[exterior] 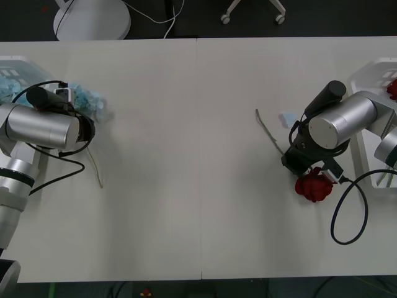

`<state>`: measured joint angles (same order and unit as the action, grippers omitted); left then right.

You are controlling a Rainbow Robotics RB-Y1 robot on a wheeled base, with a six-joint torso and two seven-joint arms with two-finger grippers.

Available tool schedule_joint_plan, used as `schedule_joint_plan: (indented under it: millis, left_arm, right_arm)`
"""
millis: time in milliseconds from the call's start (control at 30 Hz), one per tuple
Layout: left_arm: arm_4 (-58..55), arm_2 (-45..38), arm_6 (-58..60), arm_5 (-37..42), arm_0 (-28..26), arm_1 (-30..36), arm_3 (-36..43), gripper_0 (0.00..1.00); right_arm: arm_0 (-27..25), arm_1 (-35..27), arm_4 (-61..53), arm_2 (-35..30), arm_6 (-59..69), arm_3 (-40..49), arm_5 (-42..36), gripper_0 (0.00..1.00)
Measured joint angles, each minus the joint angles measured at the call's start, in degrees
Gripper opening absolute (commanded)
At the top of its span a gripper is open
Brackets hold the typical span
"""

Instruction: Put the red flowers into the right box and the blue flowers into the left box

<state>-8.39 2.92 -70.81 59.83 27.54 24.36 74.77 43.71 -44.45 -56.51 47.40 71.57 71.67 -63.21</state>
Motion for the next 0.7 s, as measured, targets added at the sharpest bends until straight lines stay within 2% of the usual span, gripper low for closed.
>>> schedule_joint_plan:
  millis: [33,67,100,200,233,333,400,533,700]
  left_arm:
    - [0.0,0.0,0.0,-0.5,0.2,0.0,-0.6,0.79]
    - [0.0,0.0,0.0,-0.8,0.5,-0.1,-1.3,0.72]
    - [0.1,0.0,0.0,-1.0,0.8,-0.1,-2.0,0.61]
    - [0.4,0.5,0.1,-1.3,1.8,-0.1,-3.9,0.12]
    - [0.5,0.6,0.2,-1.3,2.1,-0.1,-4.2,0.0]
    - [0.5,1.1,0.2,-1.3,2.4,-0.1,-4.3,0.0]
    - [0.5,1.1,0.2,-1.3,2.4,-0.2,-4.4,0.0]
    - [0.5,1.1,0.3,-1.3,2.5,-0.2,-4.4,0.0]
    - [0.5,1.1,1.5,-1.3,2.6,-0.2,-4.3,0.0]
  right_arm:
    - [0.0,0.0,-1.2,-0.2,-1.2,-0.1,-0.3,0.0]
    - [0.0,0.0,-2.6,-0.4,-3.5,-0.1,-0.9,0.0]
    - [0.0,0.0,-3.8,-0.7,-7.0,0.0,-1.7,0.0]
    - [0.0,-0.8,-4.6,-2.4,-17.8,2.9,-4.5,0.0]
    - [0.0,-1.4,-4.6,-3.0,-19.6,5.0,-4.8,0.0]
    - [-0.1,-4.9,-4.5,-5.1,-21.5,12.7,-4.8,0.0]
    - [-0.1,-7.7,-4.2,-6.6,-27.1,17.4,-4.8,0.0]
    - [-0.1,-11.6,-3.1,-10.5,-49.6,21.8,-6.9,0.0]
    - [-0.2,-14.2,-2.5,-18.1,-75.9,22.6,-12.2,0.0]
